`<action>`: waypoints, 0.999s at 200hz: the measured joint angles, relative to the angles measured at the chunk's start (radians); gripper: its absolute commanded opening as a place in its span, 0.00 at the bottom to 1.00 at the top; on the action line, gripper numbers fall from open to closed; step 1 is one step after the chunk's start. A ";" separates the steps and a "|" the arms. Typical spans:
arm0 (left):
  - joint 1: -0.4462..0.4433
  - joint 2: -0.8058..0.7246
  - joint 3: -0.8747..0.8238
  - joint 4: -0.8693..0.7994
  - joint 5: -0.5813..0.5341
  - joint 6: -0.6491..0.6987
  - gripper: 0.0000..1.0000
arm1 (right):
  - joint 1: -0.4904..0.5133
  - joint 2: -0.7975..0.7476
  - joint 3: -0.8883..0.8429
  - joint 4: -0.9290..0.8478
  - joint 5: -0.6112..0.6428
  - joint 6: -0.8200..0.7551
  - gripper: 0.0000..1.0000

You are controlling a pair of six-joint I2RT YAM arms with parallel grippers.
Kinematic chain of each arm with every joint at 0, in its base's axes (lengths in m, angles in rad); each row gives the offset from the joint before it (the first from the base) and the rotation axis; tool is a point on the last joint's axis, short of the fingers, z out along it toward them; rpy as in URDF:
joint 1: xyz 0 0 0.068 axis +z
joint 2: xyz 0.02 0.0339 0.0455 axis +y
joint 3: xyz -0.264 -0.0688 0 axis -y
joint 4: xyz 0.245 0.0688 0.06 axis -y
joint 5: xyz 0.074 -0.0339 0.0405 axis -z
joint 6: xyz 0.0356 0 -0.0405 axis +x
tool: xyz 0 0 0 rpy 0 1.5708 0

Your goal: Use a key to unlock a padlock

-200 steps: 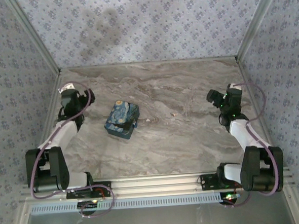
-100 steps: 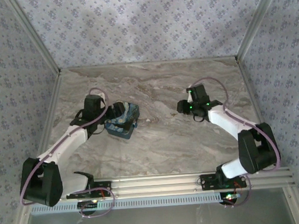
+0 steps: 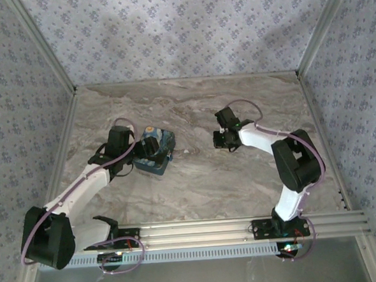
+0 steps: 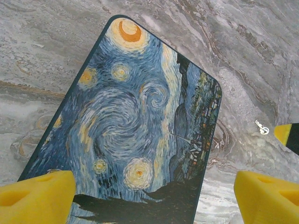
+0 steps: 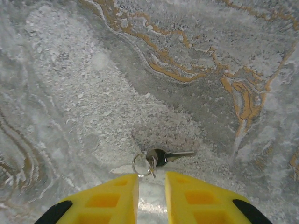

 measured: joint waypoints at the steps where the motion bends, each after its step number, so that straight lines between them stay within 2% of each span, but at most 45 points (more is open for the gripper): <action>1: 0.000 0.000 0.000 0.000 0.000 0.000 0.88 | 0.000 0.001 0.000 0.000 0.000 0.000 0.24; 38: 0.000 0.000 -0.003 0.000 -0.008 -0.008 0.89 | 0.003 0.041 0.035 -0.007 0.016 0.000 0.19; 152: 0.000 -0.006 -0.026 0.000 -0.031 -0.026 0.89 | 0.029 0.069 0.047 -0.038 0.047 -0.002 0.18; 200: 0.000 -0.025 -0.039 0.000 -0.038 -0.027 0.89 | 0.033 0.077 0.061 -0.035 0.048 -0.010 0.02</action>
